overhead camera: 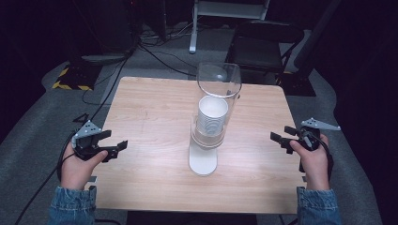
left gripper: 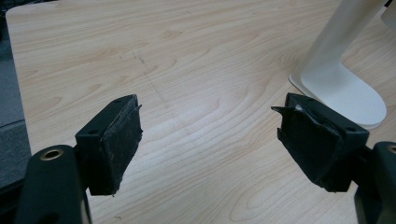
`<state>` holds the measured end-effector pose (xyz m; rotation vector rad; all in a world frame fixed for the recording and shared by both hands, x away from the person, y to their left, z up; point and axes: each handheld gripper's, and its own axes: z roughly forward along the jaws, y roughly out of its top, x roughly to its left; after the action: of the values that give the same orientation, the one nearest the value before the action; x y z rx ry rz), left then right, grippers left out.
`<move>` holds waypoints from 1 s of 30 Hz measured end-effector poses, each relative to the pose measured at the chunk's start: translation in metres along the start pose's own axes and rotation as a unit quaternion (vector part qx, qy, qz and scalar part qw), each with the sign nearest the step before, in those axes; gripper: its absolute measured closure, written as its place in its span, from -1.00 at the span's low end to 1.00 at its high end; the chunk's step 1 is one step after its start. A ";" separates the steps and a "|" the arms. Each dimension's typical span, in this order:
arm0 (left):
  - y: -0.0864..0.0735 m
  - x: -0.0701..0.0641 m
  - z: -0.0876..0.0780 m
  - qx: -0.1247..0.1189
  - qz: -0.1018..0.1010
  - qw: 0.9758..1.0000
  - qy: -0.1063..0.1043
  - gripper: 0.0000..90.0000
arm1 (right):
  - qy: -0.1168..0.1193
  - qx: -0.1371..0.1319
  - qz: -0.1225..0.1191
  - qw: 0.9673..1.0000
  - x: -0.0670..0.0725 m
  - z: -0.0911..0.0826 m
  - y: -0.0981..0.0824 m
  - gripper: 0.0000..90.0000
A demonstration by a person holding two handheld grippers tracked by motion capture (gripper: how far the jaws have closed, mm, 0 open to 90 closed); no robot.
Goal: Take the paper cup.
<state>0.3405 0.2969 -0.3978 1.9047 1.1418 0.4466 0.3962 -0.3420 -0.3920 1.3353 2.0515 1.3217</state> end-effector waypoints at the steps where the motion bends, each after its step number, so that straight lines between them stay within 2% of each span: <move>1: 0.000 -0.001 0.000 0.001 -0.001 1.000 0.000 -0.53 | 0.001 0.000 0.001 1.000 0.001 0.000 0.000 -0.54; 8: -0.002 0.000 -0.001 0.008 -0.005 1.000 -0.004 -0.59 | 0.001 0.003 0.001 1.000 0.001 0.000 0.002 -0.53; 14: -0.002 -0.002 0.001 0.017 0.004 1.000 -0.010 -0.64 | 0.005 0.003 0.001 1.000 0.003 -0.001 0.003 -0.55; 22: -0.003 -0.005 0.001 0.023 0.017 0.999 -0.018 -0.65 | 0.008 0.005 -0.019 1.000 0.016 0.010 0.005 -0.57; 29: -0.004 -0.006 0.001 0.027 0.021 0.999 -0.019 -0.65 | 0.032 0.019 -0.041 0.998 0.035 0.026 0.006 -0.57; 30: -0.005 -0.006 0.000 0.028 0.024 0.999 -0.020 -0.65 | 0.054 0.023 -0.044 0.997 0.043 0.031 0.007 -0.58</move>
<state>0.3342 0.2930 -0.4012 1.9834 1.0958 0.4055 0.4012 -0.2887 -0.3936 1.2023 2.1995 1.3430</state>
